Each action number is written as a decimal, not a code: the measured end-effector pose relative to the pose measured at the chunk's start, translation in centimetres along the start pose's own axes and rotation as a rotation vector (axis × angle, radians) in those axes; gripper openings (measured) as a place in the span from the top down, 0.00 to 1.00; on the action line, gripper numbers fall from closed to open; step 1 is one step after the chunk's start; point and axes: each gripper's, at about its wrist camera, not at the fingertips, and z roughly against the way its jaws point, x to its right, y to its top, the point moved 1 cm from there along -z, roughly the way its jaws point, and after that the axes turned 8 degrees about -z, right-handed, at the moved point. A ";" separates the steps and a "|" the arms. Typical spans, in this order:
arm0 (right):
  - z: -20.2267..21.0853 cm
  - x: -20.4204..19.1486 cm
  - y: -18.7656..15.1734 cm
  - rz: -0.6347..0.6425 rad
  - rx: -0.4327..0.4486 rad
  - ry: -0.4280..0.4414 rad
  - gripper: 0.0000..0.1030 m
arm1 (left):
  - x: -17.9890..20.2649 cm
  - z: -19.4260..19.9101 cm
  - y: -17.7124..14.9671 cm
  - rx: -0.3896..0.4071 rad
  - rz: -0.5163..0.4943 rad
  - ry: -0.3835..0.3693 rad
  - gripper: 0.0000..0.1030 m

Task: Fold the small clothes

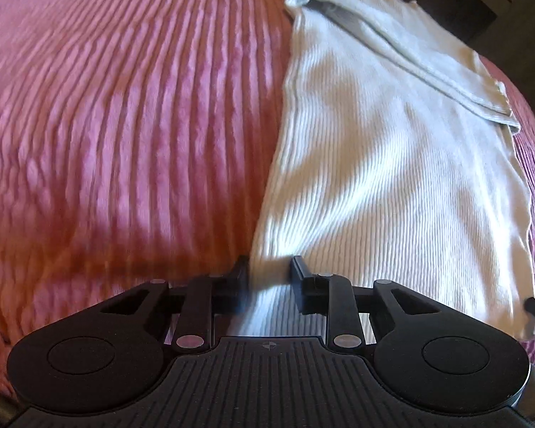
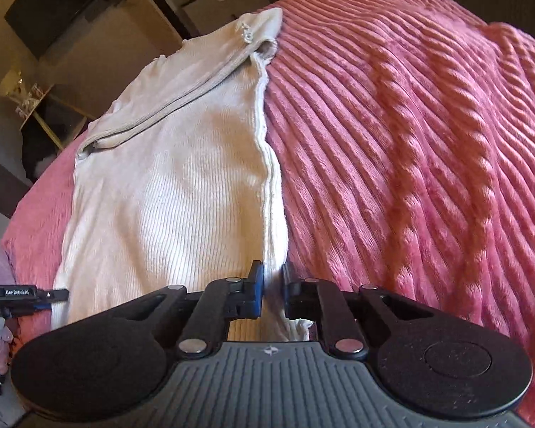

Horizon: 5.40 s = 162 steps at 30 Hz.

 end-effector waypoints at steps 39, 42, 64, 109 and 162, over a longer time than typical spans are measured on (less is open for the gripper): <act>-3.1 -9.2 5.1 0.614 0.128 0.158 0.38 | -2.3 0.6 15.2 0.215 0.174 -0.268 0.90; -2.4 -9.9 2.6 0.801 0.126 0.106 0.38 | -2.8 0.4 14.7 0.208 0.156 -0.266 0.90; -2.5 -11.6 11.1 0.517 0.408 0.033 0.94 | -3.1 4.0 16.3 0.267 0.162 -0.360 0.90; -5.4 -11.2 15.5 0.376 0.537 -0.037 0.93 | 2.3 4.1 18.6 0.683 -0.412 -0.111 0.92; -14.9 -9.8 24.8 0.165 0.488 -0.057 0.43 | -0.8 -5.8 27.8 0.492 -0.154 0.013 0.50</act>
